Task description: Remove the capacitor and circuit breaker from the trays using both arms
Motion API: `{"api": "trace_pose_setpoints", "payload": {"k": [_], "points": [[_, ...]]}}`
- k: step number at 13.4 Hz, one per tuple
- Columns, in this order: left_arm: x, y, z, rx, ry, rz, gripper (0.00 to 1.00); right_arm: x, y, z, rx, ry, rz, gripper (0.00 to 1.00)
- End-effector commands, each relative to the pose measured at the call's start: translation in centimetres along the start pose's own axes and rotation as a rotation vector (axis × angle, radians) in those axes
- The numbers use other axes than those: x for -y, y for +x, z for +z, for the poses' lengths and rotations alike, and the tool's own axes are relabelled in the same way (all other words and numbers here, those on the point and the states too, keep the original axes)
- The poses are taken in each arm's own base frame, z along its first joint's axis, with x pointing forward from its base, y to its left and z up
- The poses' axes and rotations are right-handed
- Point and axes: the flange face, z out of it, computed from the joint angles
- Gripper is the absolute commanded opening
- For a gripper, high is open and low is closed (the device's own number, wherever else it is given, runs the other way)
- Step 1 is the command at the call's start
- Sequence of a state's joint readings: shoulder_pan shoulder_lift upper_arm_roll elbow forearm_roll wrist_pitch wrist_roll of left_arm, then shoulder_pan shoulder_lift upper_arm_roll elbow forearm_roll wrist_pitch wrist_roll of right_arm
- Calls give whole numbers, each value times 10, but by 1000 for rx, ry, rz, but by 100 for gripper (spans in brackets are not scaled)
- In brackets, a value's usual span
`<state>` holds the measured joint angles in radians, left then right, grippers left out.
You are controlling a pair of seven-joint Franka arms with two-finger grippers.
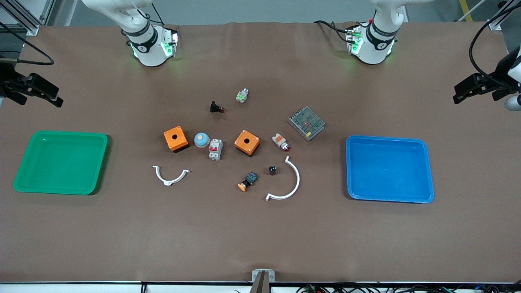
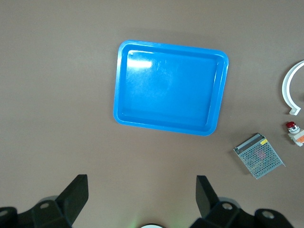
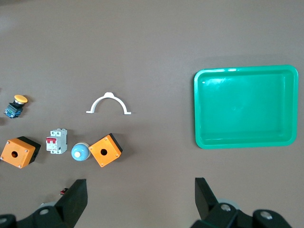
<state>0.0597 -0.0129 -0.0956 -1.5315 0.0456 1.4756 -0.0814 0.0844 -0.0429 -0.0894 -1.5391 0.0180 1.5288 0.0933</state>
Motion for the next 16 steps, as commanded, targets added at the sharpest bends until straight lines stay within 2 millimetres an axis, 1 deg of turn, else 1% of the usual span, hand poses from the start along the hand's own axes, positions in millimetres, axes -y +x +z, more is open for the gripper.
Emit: {"api": "trace_pose_setpoints", "payload": {"k": [1, 4, 10, 16], "points": [[-5, -9, -11, -14, -15, 23, 100, -4, 2, -5, 2, -15, 0, 100], [-18, -14, -16, -24, -14, 49, 100, -5, 2, -5, 2, -15, 2, 100], [-20, -20, -23, -25, -26, 62, 100, -5, 2, -5, 0, -17, 2, 100], [-20, -16, -29, -43, -20, 64, 100, -4, 2, -6, -1, -17, 1, 100]]}}
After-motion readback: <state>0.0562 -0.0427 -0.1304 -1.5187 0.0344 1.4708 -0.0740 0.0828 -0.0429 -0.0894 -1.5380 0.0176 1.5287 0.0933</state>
